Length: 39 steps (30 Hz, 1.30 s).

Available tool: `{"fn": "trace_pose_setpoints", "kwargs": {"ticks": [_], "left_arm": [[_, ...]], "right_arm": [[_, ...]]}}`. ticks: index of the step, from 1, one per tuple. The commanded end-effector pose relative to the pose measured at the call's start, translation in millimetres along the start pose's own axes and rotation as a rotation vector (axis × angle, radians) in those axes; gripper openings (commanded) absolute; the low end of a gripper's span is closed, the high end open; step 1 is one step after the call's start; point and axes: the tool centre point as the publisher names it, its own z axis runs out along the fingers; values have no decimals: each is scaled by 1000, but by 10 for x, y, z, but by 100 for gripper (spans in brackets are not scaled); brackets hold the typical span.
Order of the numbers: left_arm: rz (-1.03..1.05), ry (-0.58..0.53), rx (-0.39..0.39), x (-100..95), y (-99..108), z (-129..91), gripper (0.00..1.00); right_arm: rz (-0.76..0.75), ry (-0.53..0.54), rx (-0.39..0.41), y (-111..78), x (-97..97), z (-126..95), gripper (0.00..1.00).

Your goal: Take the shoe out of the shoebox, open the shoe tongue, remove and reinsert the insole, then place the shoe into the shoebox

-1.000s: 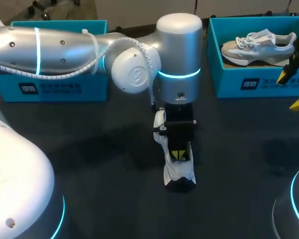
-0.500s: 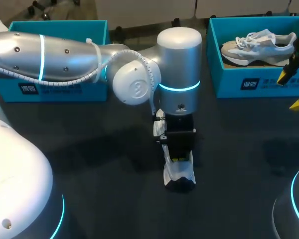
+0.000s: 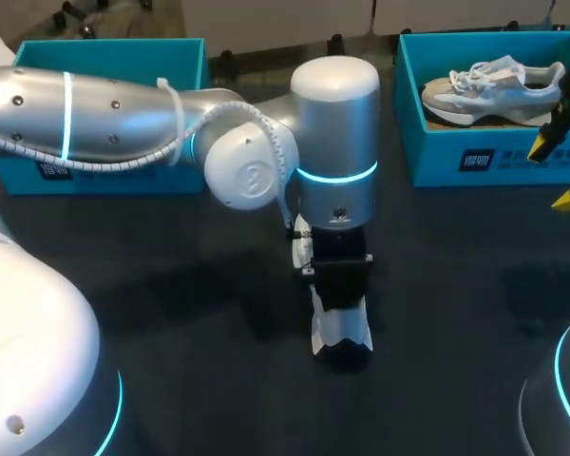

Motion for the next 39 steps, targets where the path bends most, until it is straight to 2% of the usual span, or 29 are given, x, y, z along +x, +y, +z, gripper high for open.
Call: {"fn": "trace_pose_setpoints", "kwargs": {"ticks": [1, 7, 11, 13, 23, 33, 35, 37, 39], "left_arm": [[-7, 12, 7, -68, 47, 179, 0], [-21, 22, -26, -48, 128, 327, 0], [-17, 7, -79, -57, 189, 368, 0], [-22, 3, -82, -50, 209, 365, 0], [-38, 18, -166, 5, 370, 281, 0], [-48, 4, -287, -30, 601, 208, 0], [-41, -4, -325, -35, 615, 176, 0], [-43, -14, -320, -33, 605, 134, 0], [-33, -27, -347, -24, 582, 80, 0]], "right_arm": [[2, 4, 3, 4, -18, 2, 100], [2, 4, 3, 4, -18, 2, 100], [2, 4, 3, 4, -18, 2, 100], [2, 4, 3, 4, -18, 2, 100], [2, 4, 3, 4, -18, 2, 100], [2, 4, 3, 4, -18, 2, 100], [2, 4, 3, 4, -18, 2, 100], [2, 4, 3, 4, -18, 2, 100], [2, 4, 3, 4, -18, 2, 100]]}}
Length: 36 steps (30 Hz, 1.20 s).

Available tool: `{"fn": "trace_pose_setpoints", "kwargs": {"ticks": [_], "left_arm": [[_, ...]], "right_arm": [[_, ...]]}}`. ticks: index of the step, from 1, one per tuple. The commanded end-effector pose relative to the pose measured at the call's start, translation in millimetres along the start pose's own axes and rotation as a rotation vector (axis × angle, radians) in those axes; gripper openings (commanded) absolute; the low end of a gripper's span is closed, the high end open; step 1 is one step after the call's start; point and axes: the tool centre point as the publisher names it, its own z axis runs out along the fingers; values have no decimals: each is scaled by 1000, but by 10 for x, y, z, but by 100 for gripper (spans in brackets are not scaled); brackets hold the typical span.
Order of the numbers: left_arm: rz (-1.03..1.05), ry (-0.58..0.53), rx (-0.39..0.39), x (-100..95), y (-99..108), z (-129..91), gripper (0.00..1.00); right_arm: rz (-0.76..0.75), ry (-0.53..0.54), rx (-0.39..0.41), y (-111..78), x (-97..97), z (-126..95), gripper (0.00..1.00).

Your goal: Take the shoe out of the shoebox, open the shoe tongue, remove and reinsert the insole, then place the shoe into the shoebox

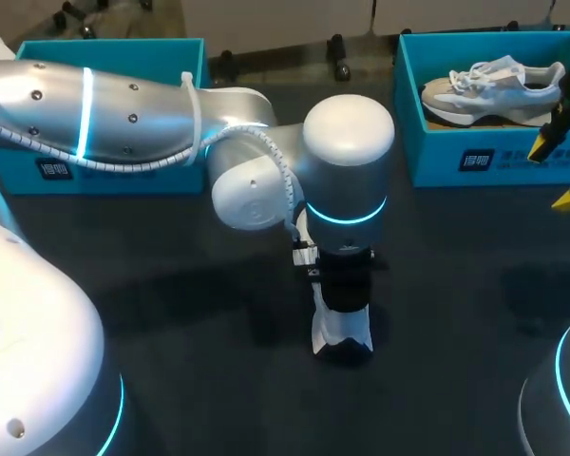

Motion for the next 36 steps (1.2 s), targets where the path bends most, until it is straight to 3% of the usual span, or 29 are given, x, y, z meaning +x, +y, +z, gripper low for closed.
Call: {"fn": "trace_pose_setpoints", "kwargs": {"ticks": [1, 12, 22, 24, 26, 29, 30, 31, 32, 36], "left_arm": [[0, -34, -28, 51, -13, -57, 0], [-14, -51, -168, 22, 110, -416, 0], [-37, -62, -225, -45, 257, -510, 1], [-30, -57, -244, -56, 282, -530, 21], [-26, -46, -247, -58, 303, -535, 24], [-16, -36, -256, -45, 299, -556, 43], [-14, -33, -257, -37, 287, -564, 60], [-13, -34, -256, -31, 278, -574, 94], [-13, -34, -255, -26, 273, -580, 100], [-17, -36, -248, -5, 248, -620, 100]], "right_arm": [[2, 4, 4, 5, -19, 2, 100], [2, 4, 4, 5, -19, 2, 100], [2, 4, 4, 5, -19, 2, 100], [2, 4, 4, 5, -19, 2, 100], [2, 4, 4, 5, -19, 2, 100], [2, 4, 4, 5, -19, 2, 100], [2, 4, 4, 5, -19, 2, 100], [2, 4, 4, 5, -19, 2, 100], [2, 4, 4, 5, -19, 2, 100], [2, 4, 4, 5, -19, 2, 100]]}}
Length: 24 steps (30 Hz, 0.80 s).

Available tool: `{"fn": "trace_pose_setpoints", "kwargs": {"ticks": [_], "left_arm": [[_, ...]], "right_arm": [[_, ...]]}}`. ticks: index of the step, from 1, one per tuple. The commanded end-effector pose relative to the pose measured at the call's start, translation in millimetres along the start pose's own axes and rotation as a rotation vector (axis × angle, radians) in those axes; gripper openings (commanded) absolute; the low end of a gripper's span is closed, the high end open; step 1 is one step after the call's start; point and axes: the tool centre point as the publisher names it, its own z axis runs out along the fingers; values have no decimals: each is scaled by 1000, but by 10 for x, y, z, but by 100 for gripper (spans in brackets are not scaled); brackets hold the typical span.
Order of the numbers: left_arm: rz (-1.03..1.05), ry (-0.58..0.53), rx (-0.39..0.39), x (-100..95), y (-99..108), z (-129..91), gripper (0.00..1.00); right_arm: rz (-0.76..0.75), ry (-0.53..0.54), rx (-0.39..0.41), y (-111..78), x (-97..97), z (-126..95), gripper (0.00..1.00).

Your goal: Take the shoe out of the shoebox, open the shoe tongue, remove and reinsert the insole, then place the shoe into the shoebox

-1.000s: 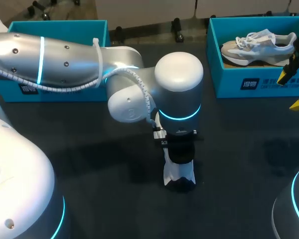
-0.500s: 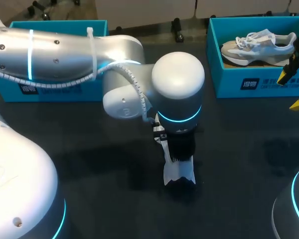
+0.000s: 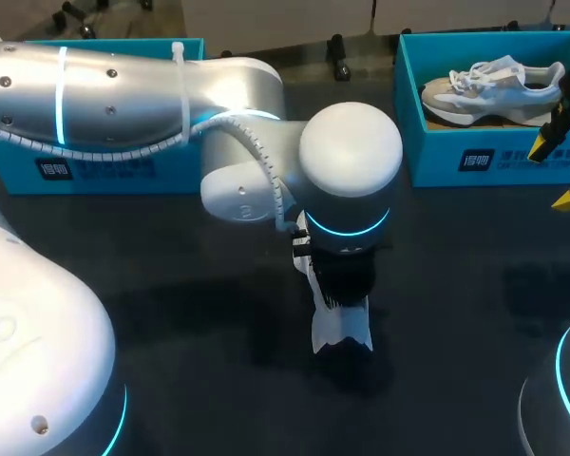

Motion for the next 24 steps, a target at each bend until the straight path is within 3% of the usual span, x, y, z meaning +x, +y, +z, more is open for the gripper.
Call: {"fn": "trace_pose_setpoints", "kwargs": {"ticks": [1, 7, 14, 24], "left_arm": [[-1, -3, 5, 36, -7, -84, 100], [21, -1, 40, 80, -34, -216, 100], [19, 43, 51, 106, -37, -104, 100], [-5, 10, 65, 48, 4, -153, 100]], "right_arm": [[1, 4, 3, 2, -18, 5, 100], [1, 4, 3, 2, -18, 5, 100], [1, 4, 3, 2, -18, 5, 100], [1, 4, 3, 2, -18, 5, 100]]}}
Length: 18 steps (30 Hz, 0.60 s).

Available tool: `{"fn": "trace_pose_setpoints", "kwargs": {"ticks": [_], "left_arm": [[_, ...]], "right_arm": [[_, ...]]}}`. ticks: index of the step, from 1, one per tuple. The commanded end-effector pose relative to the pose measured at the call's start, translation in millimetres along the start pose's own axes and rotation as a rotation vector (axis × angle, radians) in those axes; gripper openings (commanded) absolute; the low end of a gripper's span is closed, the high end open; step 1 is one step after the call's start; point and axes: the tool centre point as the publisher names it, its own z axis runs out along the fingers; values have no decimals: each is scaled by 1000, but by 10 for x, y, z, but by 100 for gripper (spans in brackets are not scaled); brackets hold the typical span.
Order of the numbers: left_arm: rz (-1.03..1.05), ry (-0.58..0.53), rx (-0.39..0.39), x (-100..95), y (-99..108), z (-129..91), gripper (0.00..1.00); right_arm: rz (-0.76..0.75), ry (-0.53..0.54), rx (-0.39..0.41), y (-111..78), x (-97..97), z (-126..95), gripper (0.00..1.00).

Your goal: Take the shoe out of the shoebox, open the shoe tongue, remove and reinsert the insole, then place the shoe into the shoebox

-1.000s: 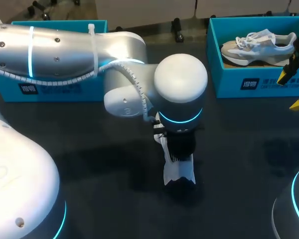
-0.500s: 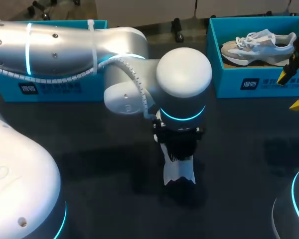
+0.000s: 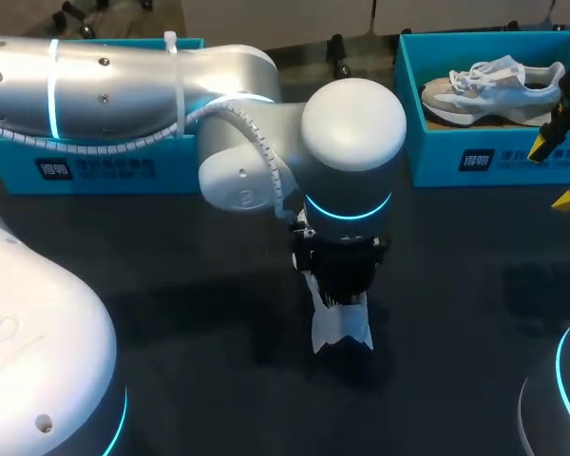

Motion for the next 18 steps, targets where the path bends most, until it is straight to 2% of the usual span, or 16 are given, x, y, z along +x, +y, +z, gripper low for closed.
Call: {"fn": "trace_pose_setpoints", "kwargs": {"ticks": [1, 7, 16, 18], "left_arm": [[1, -18, 11, -4, 41, -31, 100], [0, -37, 12, -41, 109, -184, 100], [21, -103, 8, -65, 262, -642, 100], [31, -112, -18, -45, 312, -726, 100]], "right_arm": [[2, 3, 3, 1, -17, 5, 100], [2, 3, 3, 1, -17, 5, 100], [2, 3, 3, 1, -17, 5, 100], [2, 3, 3, 1, -17, 5, 100]]}}
